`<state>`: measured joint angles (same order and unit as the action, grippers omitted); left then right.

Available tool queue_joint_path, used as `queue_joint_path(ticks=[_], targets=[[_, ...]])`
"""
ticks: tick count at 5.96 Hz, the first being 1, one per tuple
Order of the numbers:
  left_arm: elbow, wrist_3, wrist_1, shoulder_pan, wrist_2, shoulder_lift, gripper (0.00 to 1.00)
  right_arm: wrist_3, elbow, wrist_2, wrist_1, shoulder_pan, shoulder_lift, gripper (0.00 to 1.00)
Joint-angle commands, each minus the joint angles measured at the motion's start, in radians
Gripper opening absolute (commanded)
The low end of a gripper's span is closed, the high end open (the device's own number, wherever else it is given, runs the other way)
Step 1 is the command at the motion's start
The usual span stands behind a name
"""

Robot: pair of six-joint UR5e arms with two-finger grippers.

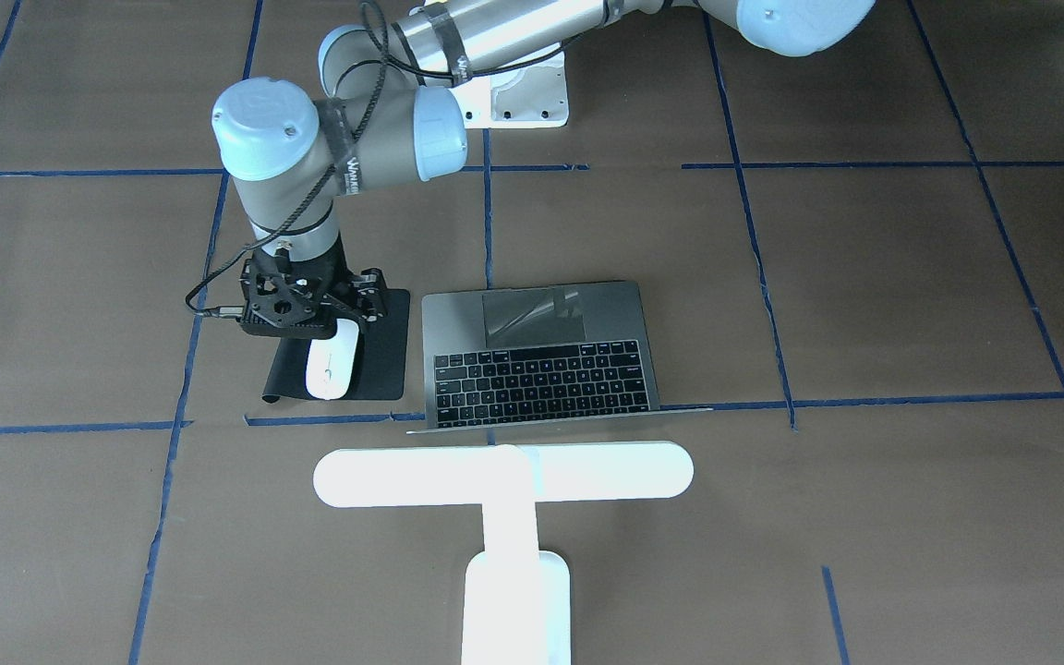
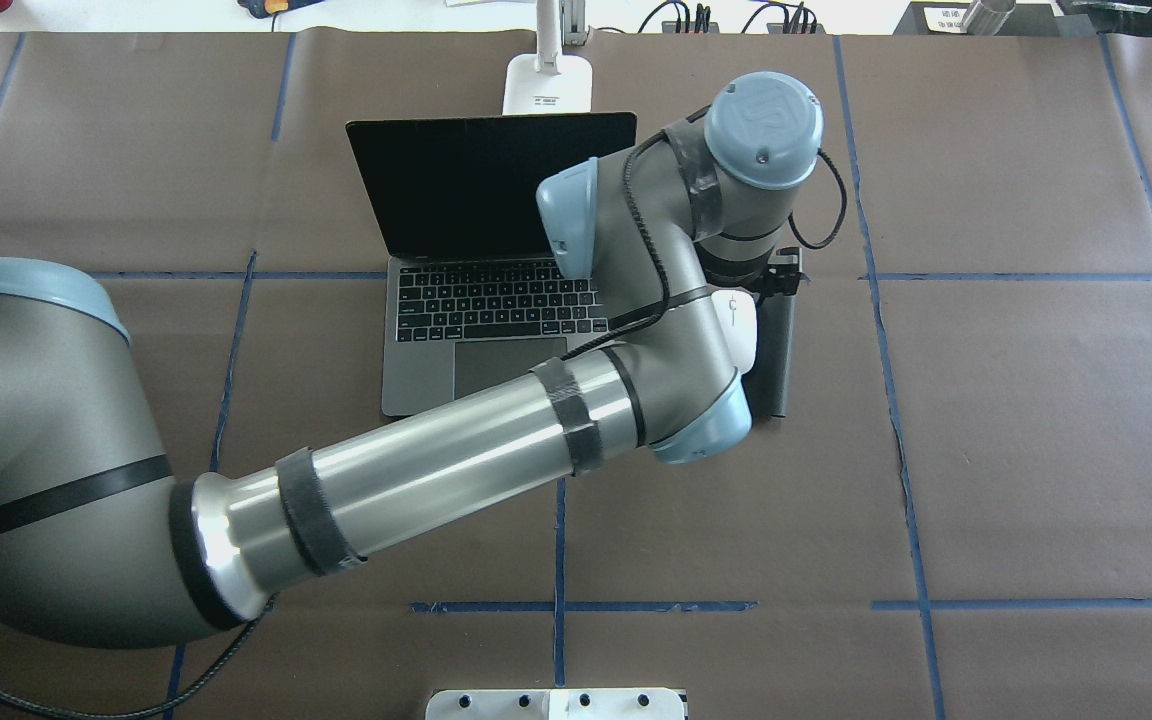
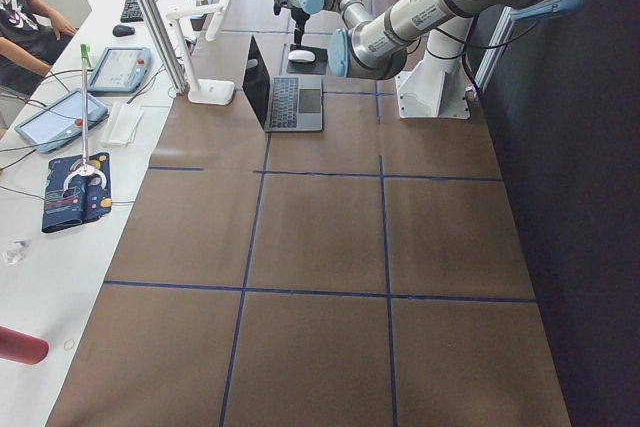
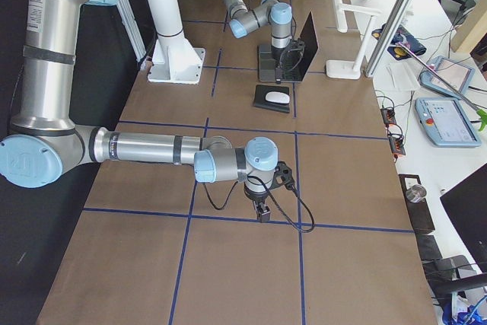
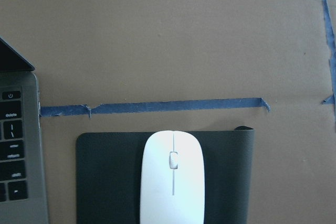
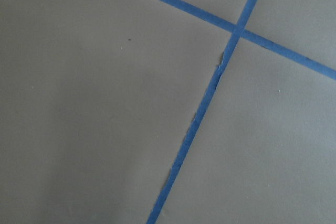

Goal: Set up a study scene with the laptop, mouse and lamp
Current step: 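Carry the white mouse with the left gripper onto the mouse pad, then release the mouse and withdraw the left arm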

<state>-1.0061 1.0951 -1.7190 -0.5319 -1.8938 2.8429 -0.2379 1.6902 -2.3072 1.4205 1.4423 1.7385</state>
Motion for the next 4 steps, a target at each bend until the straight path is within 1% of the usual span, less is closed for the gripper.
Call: queue_joint_path(ticks=[1,2,3,4], targets=[[-0.620,-0.259,0.230,-0.064,-0.046,-0.426,1.00,0.026,-0.003,0.002,0.001,0.001,-0.001,1.00],[-0.855,-0.375,0.286,-0.129,-0.091,-0.641,1.00,0.064,-0.006,0.002,0.004,0.021,0.009,1.00],[-1.032,-0.415,0.327,-0.196,-0.111,-0.830,1.00,0.175,0.005,-0.001,0.003,0.059,0.007,0.99],[-1.162,-0.423,0.329,-0.288,-0.154,-1.032,1.00,0.196,0.011,-0.003,0.014,0.064,-0.008,1.00]])
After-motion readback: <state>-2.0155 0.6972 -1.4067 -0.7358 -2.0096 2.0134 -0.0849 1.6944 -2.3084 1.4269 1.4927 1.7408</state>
